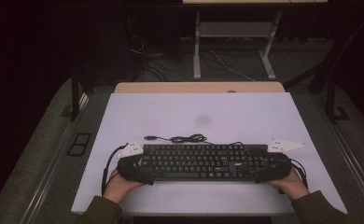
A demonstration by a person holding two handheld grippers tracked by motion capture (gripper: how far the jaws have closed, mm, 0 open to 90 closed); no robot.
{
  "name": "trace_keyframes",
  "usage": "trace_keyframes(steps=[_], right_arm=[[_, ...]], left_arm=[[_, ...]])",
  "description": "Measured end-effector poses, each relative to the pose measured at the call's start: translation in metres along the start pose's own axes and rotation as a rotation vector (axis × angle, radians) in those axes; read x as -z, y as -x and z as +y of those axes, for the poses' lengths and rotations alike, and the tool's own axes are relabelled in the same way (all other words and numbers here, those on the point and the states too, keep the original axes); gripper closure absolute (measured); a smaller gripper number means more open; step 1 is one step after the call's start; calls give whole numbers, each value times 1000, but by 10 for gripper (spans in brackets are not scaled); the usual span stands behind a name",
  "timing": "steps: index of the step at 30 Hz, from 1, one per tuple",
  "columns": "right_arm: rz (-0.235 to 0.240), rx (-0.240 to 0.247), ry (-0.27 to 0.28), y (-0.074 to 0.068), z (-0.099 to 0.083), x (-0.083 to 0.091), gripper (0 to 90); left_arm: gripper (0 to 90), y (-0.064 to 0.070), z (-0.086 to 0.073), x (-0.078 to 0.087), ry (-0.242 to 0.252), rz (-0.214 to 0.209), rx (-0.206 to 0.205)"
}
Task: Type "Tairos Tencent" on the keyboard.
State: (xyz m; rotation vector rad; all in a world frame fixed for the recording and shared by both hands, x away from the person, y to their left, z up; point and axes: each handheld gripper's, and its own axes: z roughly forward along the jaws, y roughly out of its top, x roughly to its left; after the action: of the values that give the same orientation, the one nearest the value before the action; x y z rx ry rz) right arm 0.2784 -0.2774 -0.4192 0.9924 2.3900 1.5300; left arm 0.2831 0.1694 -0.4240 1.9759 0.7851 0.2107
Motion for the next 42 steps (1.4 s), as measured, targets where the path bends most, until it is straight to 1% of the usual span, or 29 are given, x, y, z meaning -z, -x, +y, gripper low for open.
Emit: trace_keyframes(steps=[14, 18, 22, 36, 42], right_arm=[[12, 4, 0, -2, 6, -9, 88], [20, 8, -2, -3, 7, -12, 90], [26, 4, 0, -3, 8, -14, 90], [41, 10, -18, -6, 13, -28, 91], [53, 15, -27, -8, 15, -34, 92]], left_arm=[[0, 1, -1, 0, 10, 5, 1], [0, 1, -1, 0, 11, -1, 5], [0, 2, -1, -1, 5, -5, -2], [0, 2, -1, -2, 7, -4, 5], [0, 3, -1, -2, 7, -5, 1]])
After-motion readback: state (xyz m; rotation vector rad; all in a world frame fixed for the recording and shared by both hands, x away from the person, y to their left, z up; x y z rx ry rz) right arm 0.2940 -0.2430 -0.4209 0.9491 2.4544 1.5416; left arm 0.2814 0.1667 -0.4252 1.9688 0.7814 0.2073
